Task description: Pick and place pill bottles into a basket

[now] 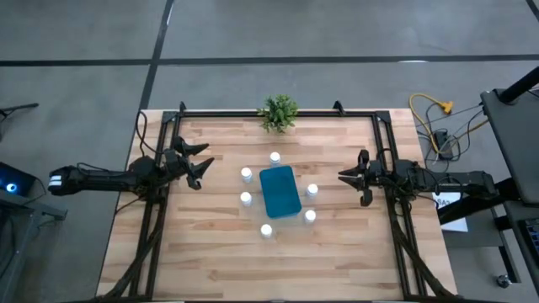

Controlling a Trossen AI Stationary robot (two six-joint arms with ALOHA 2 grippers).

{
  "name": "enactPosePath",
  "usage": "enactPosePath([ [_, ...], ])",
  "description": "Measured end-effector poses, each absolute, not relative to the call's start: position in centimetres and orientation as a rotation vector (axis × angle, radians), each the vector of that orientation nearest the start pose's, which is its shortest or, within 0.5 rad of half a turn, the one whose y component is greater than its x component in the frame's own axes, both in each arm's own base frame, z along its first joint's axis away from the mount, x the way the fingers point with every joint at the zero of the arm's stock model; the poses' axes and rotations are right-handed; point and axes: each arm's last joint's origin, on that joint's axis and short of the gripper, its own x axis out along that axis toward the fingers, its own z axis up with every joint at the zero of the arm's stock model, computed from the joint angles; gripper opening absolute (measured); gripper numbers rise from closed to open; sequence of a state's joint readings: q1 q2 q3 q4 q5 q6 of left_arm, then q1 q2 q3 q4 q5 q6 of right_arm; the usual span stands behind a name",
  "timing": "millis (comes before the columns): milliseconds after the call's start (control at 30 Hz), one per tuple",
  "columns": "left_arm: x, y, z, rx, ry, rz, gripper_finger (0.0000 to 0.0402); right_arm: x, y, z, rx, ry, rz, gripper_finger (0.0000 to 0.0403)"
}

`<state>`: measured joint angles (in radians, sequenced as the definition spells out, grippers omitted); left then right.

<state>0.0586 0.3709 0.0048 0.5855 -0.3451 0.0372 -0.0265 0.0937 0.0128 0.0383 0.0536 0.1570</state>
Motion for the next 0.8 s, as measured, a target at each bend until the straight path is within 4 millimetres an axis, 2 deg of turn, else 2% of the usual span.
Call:
enactPosePath([
  [800, 11.61, 1.67, 18.82, 0.005, -0.211, 0.406, 0.0239, 10.26, -0.48, 16.41, 0.153, 0.035, -0.100, 0.0068],
])
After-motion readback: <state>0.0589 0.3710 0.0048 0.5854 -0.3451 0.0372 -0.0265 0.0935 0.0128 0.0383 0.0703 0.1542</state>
